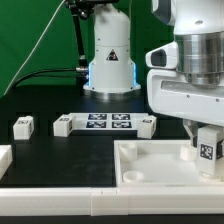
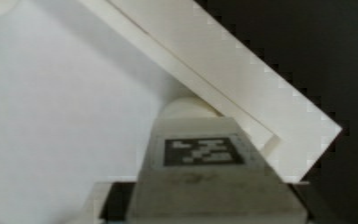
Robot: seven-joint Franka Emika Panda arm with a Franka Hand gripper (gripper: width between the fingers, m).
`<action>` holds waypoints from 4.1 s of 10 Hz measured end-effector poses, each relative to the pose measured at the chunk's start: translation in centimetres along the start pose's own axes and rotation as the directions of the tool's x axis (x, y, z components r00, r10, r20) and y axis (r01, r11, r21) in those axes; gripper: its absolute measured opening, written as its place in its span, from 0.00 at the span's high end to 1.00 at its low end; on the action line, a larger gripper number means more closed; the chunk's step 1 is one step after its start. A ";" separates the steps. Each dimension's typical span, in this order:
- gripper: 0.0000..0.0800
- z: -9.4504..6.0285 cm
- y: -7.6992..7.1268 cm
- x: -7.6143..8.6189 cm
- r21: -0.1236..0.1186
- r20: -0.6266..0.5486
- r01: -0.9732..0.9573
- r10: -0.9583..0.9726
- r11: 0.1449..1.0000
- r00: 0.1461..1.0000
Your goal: Assemble one leg
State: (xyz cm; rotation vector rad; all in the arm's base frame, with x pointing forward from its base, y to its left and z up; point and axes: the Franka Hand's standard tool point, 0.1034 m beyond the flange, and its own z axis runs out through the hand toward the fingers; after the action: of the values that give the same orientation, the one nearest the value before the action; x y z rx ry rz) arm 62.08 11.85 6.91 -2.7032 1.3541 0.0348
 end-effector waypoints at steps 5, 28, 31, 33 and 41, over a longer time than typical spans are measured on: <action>0.22 0.0 -0.4 -0.7 0.001 0.008 0.241 -0.241 0.970 0.970; 0.66 0.8 0.3 -0.4 0.003 -0.010 0.122 -0.122 0.992 0.992; 0.56 0.8 0.3 -0.5 0.011 -0.001 -0.092 0.092 0.996 0.996; 0.39 0.8 0.2 -0.6 0.010 -0.001 -0.062 0.062 0.998 0.998; 0.19 0.9 0.6 0.1 -0.011 -0.024 0.751 -0.751 0.661 0.660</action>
Offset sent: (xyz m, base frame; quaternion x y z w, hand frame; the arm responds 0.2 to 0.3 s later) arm 0.0006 0.0170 0.0041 -0.0288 0.0040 -0.0580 0.9979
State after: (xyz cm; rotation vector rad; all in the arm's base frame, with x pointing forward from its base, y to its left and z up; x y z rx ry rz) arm 61.71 11.55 5.96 -3.0332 0.1228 -0.0782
